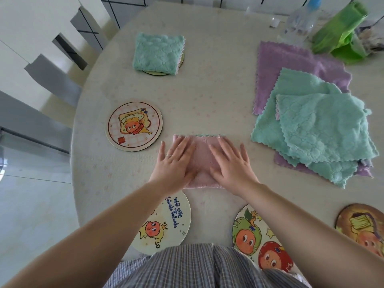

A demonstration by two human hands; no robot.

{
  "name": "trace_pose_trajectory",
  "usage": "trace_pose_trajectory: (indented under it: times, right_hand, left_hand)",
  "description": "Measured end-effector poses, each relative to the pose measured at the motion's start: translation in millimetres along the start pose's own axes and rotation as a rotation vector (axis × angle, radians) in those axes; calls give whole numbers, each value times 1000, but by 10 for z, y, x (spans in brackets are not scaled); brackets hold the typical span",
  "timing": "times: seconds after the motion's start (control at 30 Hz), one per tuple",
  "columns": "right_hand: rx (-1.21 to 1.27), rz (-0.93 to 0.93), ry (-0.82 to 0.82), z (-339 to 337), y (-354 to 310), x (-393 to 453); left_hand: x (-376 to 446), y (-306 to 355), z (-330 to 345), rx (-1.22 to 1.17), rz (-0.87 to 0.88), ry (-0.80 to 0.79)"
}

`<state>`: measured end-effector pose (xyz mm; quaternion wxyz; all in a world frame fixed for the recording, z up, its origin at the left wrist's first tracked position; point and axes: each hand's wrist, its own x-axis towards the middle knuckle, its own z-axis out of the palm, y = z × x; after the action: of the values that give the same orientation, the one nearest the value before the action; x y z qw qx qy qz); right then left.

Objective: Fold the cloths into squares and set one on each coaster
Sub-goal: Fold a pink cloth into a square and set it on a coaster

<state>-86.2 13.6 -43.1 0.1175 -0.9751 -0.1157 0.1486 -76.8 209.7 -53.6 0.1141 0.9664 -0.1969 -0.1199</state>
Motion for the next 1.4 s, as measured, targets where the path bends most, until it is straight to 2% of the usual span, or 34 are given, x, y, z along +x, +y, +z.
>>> trace_pose_trajectory:
  times: [0.1, 0.17, 0.23, 0.37, 0.57, 0.63, 0.7, 0.83, 1.03, 1.23, 1.33, 1.4]
  right_hand:
    - [290, 247, 200, -105, 62, -103]
    - [498, 407, 169, -127, 69, -155]
    - [600, 471, 106, -128, 32, -156]
    - [731, 531, 48, -161, -89, -68]
    - [1093, 588, 87, -180, -343, 79]
    - [1290, 623, 76, -229, -501, 222]
    - [1477, 664, -9, -294, -693, 416]
    - [1636, 633, -190, -376, -1082, 829]
    - [1434, 603, -81, -264, -1364, 1296]
    - [1080, 489, -23, -220, -1383, 1435]
    - [839, 330, 9, -205, -1381, 1394]
    - [598, 189, 95, -187, -1361, 1331]
  left_hand:
    - [-146, -79, -108, -222, -223, 143]
    - [-232, -135, -147, -308, -351, 196]
    - [-264, -127, -140, -331, -372, 152]
    - [-225, -21, -176, -620, -368, 65]
    - [-191, -148, -371, -910, -422, 208]
    - [-168, -311, -507, -959, -471, 278]
    - [-144, -515, -667, -942, -502, 338]
    - [-78, -971, -885, -927, -584, 423]
    - [54, -1395, -968, -898, -625, 462]
    - [192, -1678, -689, -906, -637, 376]
    - [161, -1677, -613, -683, -607, 420]
    - [107, -1608, -616, -440, -463, 452]
